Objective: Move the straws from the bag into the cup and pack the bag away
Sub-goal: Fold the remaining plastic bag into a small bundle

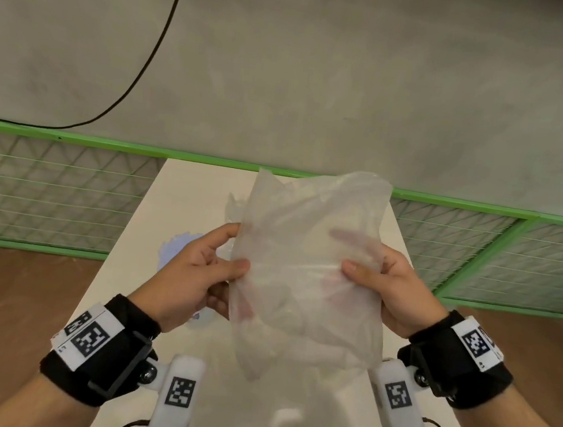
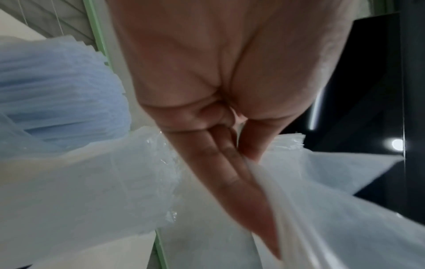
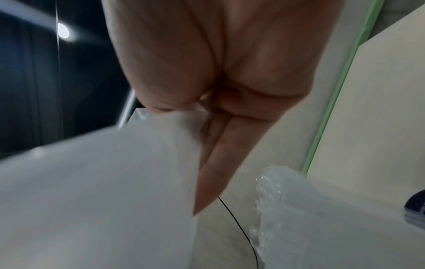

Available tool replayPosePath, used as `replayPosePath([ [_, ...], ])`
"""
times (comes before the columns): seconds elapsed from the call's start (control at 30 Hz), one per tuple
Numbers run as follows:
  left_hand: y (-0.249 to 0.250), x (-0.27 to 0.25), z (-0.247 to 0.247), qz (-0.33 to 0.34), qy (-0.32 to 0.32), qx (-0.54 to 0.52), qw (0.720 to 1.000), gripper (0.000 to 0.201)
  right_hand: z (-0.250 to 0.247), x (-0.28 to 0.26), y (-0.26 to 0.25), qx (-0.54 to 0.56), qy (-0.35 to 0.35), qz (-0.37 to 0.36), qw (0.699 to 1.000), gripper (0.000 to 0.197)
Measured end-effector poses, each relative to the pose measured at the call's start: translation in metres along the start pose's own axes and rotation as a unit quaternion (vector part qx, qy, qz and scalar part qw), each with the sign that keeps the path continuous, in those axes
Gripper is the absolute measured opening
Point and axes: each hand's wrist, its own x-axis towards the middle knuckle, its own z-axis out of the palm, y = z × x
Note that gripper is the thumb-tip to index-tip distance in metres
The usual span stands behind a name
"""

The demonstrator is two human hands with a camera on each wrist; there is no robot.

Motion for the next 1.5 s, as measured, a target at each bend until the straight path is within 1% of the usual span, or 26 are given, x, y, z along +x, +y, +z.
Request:
replayPosePath([
  [0.03,0.000,0.001,-0.001,-0.001,0.001,-0.009,1.000,0.035,-0.001,0.000,0.000,0.010,-0.001,-0.005,1.000,0.035],
  [0.13,-0.002,0.001,-0.002,-0.007,0.010,-0.032,0.999,0.041,0.001,-0.002,-0.003,0.021,-0.010,-0.025,0.999,0.016],
  [0.23,-0.003,0.001,0.002,-0.012,0.023,-0.038,0.999,0.049,-0.001,-0.003,-0.002,0.005,-0.030,-0.033,0.999,0.049],
  [0.3,-0.002,0.001,0.004,-0.014,0.025,-0.058,0.998,0.046,-0.001,-0.002,-0.002,0.002,-0.030,-0.047,0.998,0.053],
  [0.37,0.000,0.001,0.005,-0.005,0.007,-0.087,0.996,0.033,0.000,-0.001,-0.004,0.005,-0.029,-0.057,0.998,0.051],
  [0.43,0.003,-0.001,0.008,-0.005,0.003,-0.099,0.995,0.033,-0.004,0.000,-0.006,0.035,-0.040,-0.036,0.998,0.054],
  [0.5,0.003,-0.002,0.010,-0.007,-0.008,-0.081,0.997,0.028,-0.006,-0.003,-0.013,0.066,-0.064,0.010,0.996,0.064],
  [0.53,0.003,-0.002,0.010,-0.007,-0.018,-0.067,0.998,0.026,-0.006,-0.004,-0.017,0.057,-0.070,0.025,0.996,0.074],
  [0.57,0.004,-0.002,0.010,-0.010,-0.031,-0.054,0.998,0.033,-0.009,-0.004,-0.016,0.029,-0.067,0.027,0.997,0.080],
  [0.6,0.002,-0.001,0.008,-0.010,-0.043,-0.041,0.998,0.043,-0.011,-0.003,-0.016,0.000,-0.063,0.019,0.998,0.078],
  [0.63,0.002,-0.001,0.006,-0.002,-0.055,-0.025,0.998,0.051,-0.011,-0.002,-0.016,-0.021,-0.067,0.006,0.998,0.067],
  [0.67,0.002,-0.001,0.003,0.009,-0.062,-0.008,0.998,0.054,-0.011,-0.001,-0.017,-0.035,-0.071,-0.006,0.997,0.049],
  [0.7,0.002,-0.002,0.002,0.020,-0.065,0.012,0.998,0.053,-0.014,0.000,-0.017,-0.047,-0.077,-0.020,0.996,0.031],
  [0.73,0.003,-0.003,0.001,0.030,-0.062,0.040,0.997,0.048,-0.016,0.001,-0.017,-0.055,-0.075,-0.030,0.995,0.027],
  [0.8,0.003,-0.005,0.000,0.033,-0.042,0.092,0.994,0.032,-0.017,0.004,-0.020,-0.060,-0.062,-0.035,0.996,0.047],
  [0.87,0.001,-0.006,0.002,0.024,-0.027,0.076,0.996,0.025,-0.015,0.007,-0.021,-0.042,-0.009,-0.040,0.998,0.056],
  [0.93,-0.001,-0.006,0.008,0.024,0.003,0.044,0.999,0.030,-0.011,0.010,-0.019,-0.003,0.029,-0.030,0.999,0.052],
  [0.97,-0.001,-0.005,0.011,0.031,0.017,0.038,0.999,0.033,-0.011,0.012,-0.017,0.007,0.029,-0.010,0.999,0.059],
  [1.03,-0.002,-0.004,0.015,0.052,0.039,0.044,0.997,0.039,-0.009,0.013,-0.013,-0.029,-0.007,0.053,0.998,0.083],
  [1.07,-0.001,-0.003,0.016,0.061,0.043,0.052,0.996,0.042,-0.007,0.012,-0.011,-0.062,-0.031,0.079,0.994,0.082],
  [1.17,-0.001,-0.003,0.010,0.061,0.046,0.069,0.995,0.054,-0.009,0.012,-0.015,-0.137,-0.068,0.107,0.982,0.058],
  [1.27,-0.005,-0.005,0.006,0.054,0.009,0.086,0.995,0.063,-0.017,0.017,-0.030,-0.155,-0.035,0.072,0.985,0.047],
  [1.37,-0.009,-0.005,0.010,0.074,0.002,0.062,0.995,0.068,-0.013,0.024,-0.029,-0.061,0.067,0.012,0.996,0.035],
  [1.4,-0.010,-0.003,0.011,0.089,0.013,0.057,0.994,0.069,-0.008,0.025,-0.024,-0.010,0.097,0.007,0.995,0.038],
  [1.43,-0.011,-0.001,0.013,0.105,0.030,0.054,0.993,0.070,-0.001,0.024,-0.016,0.049,0.109,0.012,0.993,0.051],
  [1.5,-0.015,0.001,0.017,0.137,0.072,0.063,0.986,0.071,0.015,0.020,0.005,0.146,0.083,0.047,0.985,0.086],
])
